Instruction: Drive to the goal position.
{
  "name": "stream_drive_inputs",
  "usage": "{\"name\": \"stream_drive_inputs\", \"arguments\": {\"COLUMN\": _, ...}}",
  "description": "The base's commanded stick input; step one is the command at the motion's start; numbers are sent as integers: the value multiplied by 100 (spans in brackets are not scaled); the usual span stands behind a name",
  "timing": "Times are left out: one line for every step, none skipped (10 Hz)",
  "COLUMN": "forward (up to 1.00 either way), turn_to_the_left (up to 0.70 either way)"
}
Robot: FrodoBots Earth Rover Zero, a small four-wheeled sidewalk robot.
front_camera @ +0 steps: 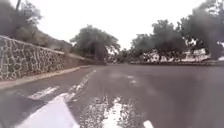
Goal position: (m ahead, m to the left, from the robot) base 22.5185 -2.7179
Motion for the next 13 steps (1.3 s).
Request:
{"name": "stream_drive_inputs", "arguments": {"forward": 50, "turn_to_the_left": 0}}
{"name": "stream_drive_inputs", "arguments": {"forward": 50, "turn_to_the_left": 0}}
{"name": "stream_drive_inputs", "arguments": {"forward": 50, "turn_to_the_left": 0}}
{"name": "stream_drive_inputs", "arguments": {"forward": 50, "turn_to_the_left": 0}}
{"name": "stream_drive_inputs", "arguments": {"forward": 50, "turn_to_the_left": 0}}
{"name": "stream_drive_inputs", "arguments": {"forward": 50, "turn_to_the_left": 0}}
{"name": "stream_drive_inputs", "arguments": {"forward": 50, "turn_to_the_left": 0}}
{"name": "stream_drive_inputs", "arguments": {"forward": 50, "turn_to_the_left": 0}}
{"name": "stream_drive_inputs", "arguments": {"forward": 50, "turn_to_the_left": 0}}
{"name": "stream_drive_inputs", "arguments": {"forward": 50, "turn_to_the_left": 0}}
{"name": "stream_drive_inputs", "arguments": {"forward": 50, "turn_to_the_left": 0}}
{"name": "stream_drive_inputs", "arguments": {"forward": 50, "turn_to_the_left": 0}}
{"name": "stream_drive_inputs", "arguments": {"forward": 50, "turn_to_the_left": 0}}
